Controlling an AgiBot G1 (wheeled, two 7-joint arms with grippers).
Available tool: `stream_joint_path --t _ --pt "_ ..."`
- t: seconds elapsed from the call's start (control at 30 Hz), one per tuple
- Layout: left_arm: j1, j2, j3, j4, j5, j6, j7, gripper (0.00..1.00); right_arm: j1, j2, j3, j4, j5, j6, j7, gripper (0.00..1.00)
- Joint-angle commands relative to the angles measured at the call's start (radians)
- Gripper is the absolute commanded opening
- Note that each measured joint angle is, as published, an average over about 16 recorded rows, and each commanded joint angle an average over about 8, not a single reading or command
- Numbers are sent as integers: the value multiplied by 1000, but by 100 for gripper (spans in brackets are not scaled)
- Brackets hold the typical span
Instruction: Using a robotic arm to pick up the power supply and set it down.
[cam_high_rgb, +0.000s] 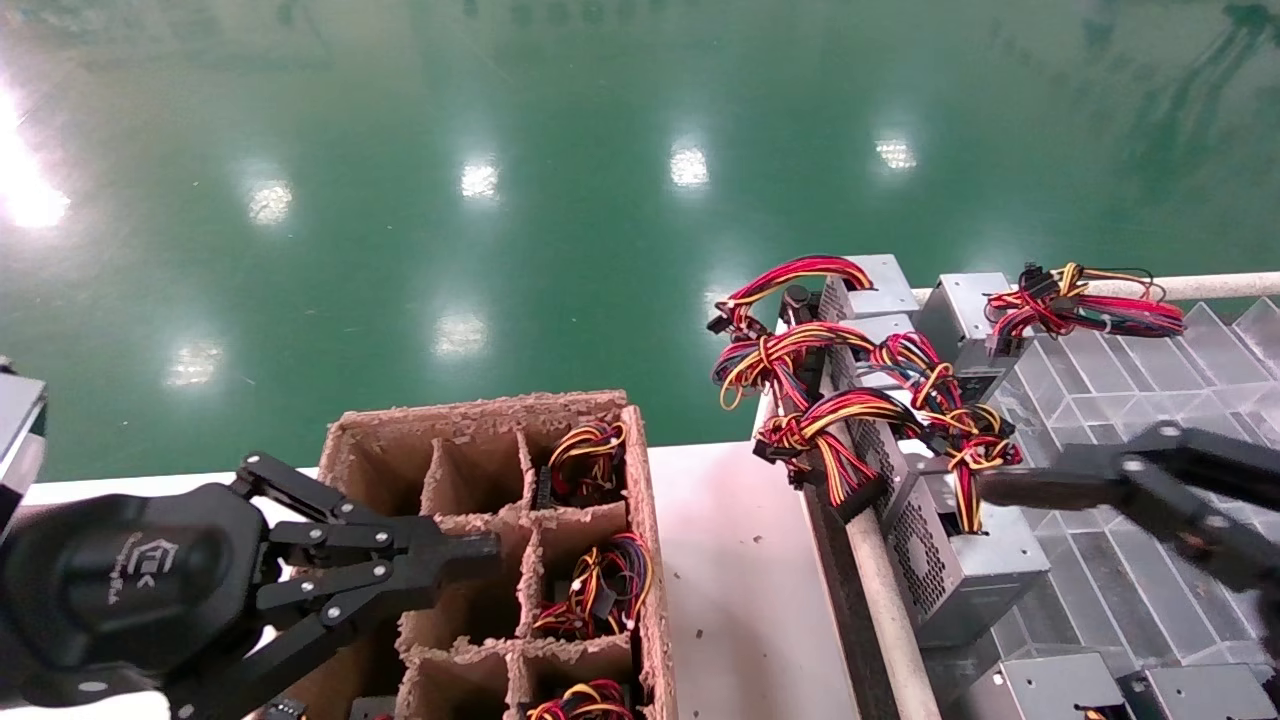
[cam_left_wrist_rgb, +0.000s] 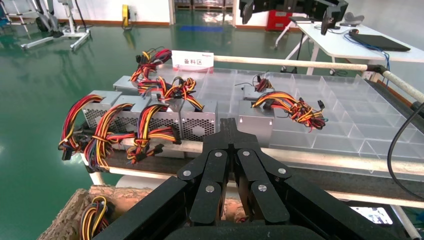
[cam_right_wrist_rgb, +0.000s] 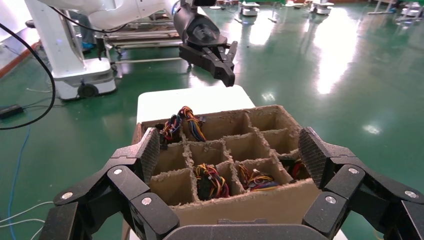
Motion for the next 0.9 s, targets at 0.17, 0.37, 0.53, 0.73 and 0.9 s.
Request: stream_joint_path --t 0.17,0.37,0.53,0.73,0.9 --pt "0 0 0 0 0 0 0 100 -66 -77 119 8 -76 10 50 100" --pt "0 0 0 0 0 0 0 100 -132 -153 235 15 -151 21 100 100" --pt "0 0 1 0 0 0 0 100 -186 -217 333 22 -213 29 141 100" --pt "0 0 1 0 0 0 0 100 -252 -294 451 29 -289 40 192 100" --pt "0 0 1 0 -1 0 0 100 -307 -358 549 36 -352 49 233 100"
